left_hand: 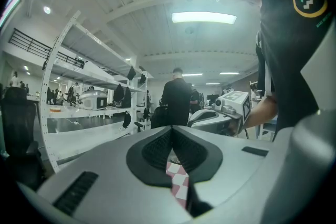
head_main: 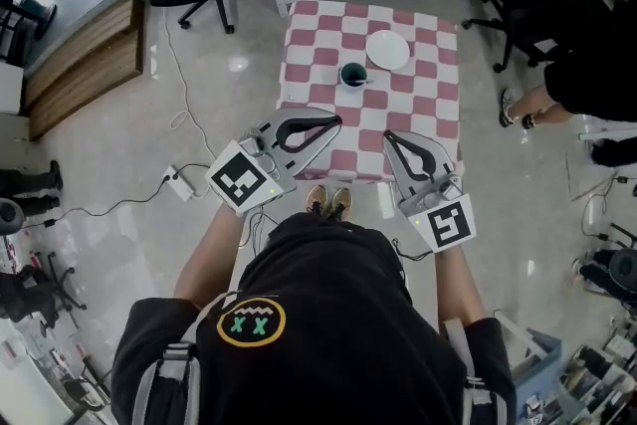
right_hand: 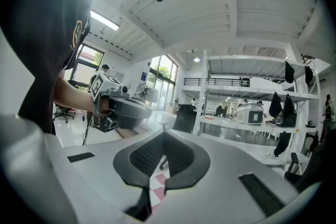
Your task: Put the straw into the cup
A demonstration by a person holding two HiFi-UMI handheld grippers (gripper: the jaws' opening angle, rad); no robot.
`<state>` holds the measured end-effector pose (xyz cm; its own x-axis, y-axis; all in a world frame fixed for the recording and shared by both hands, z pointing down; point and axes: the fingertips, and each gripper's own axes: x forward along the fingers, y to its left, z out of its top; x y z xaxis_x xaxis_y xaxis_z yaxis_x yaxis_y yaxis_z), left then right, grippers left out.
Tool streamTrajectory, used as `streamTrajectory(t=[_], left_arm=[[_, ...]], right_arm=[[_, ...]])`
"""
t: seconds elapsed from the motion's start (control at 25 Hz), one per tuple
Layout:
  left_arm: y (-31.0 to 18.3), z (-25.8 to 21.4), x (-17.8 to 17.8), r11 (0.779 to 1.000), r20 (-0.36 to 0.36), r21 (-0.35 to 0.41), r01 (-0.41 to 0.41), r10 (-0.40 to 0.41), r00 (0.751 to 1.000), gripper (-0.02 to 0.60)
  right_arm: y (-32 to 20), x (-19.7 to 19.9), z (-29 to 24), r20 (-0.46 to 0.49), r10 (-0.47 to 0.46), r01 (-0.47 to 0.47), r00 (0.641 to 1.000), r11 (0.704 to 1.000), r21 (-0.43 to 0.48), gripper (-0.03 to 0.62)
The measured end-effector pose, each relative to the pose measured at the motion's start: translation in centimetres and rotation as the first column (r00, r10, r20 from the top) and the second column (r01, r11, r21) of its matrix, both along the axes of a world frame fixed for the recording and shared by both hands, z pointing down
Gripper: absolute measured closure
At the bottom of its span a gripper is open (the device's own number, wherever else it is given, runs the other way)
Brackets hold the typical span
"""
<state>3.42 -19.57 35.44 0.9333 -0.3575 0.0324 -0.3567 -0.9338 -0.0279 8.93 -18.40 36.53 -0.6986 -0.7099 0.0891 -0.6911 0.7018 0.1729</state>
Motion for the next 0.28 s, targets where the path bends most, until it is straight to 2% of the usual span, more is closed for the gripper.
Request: streamTrajectory(t=[0.28], left_arm=[[-0.36, -0.16, -0.03, 1.000, -0.005, 0.007, 0.000, 0.000, 1.000, 0.563]], right_arm=[[-0.43, 0.04, -0.12, 0.002, 0.005, -0.005, 1.000, 1.000, 0.011, 0.574]])
